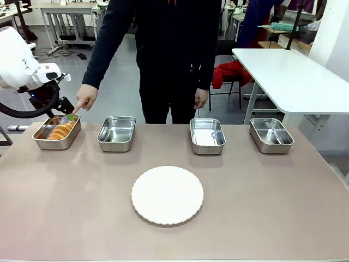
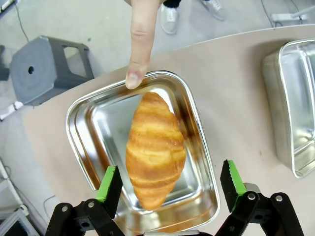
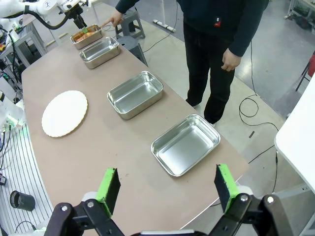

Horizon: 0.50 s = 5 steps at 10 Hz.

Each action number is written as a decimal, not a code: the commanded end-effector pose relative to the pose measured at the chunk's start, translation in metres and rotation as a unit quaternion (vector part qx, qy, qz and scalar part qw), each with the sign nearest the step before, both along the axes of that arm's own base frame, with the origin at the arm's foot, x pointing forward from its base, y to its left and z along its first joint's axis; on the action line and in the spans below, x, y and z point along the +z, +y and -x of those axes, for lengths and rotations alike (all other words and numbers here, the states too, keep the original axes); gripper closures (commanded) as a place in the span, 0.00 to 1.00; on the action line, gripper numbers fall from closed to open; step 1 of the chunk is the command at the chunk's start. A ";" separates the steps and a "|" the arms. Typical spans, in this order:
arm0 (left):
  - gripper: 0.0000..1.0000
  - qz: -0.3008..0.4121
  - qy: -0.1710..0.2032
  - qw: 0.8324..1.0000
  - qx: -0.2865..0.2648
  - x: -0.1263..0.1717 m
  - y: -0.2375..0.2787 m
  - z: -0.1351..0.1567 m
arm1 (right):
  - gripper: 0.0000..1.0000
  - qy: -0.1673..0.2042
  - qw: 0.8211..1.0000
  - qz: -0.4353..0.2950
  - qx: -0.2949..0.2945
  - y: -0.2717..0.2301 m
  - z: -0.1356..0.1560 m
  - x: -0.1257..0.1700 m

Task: Place the bread in the container.
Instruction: Place the Butter Roll into the Airtight Container indicated by the human.

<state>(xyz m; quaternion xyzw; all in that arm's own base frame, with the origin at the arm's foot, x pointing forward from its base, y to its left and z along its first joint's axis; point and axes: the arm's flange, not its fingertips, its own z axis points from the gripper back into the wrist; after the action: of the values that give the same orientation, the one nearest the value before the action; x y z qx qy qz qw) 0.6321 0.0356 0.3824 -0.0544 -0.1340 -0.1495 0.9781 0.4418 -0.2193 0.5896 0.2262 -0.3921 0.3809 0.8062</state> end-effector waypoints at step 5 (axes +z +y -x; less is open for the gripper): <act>0.00 0.000 0.000 1.000 0.000 0.000 0.000 0.000 | 0.00 -0.006 1.000 -0.003 0.001 0.001 0.000 0.002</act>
<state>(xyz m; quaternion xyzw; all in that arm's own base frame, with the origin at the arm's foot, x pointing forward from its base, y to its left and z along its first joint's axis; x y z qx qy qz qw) 0.6321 0.0355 0.3824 -0.0544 -0.1340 -0.1496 0.9781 0.4418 -0.2193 0.5896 0.2262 -0.3921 0.3809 0.8062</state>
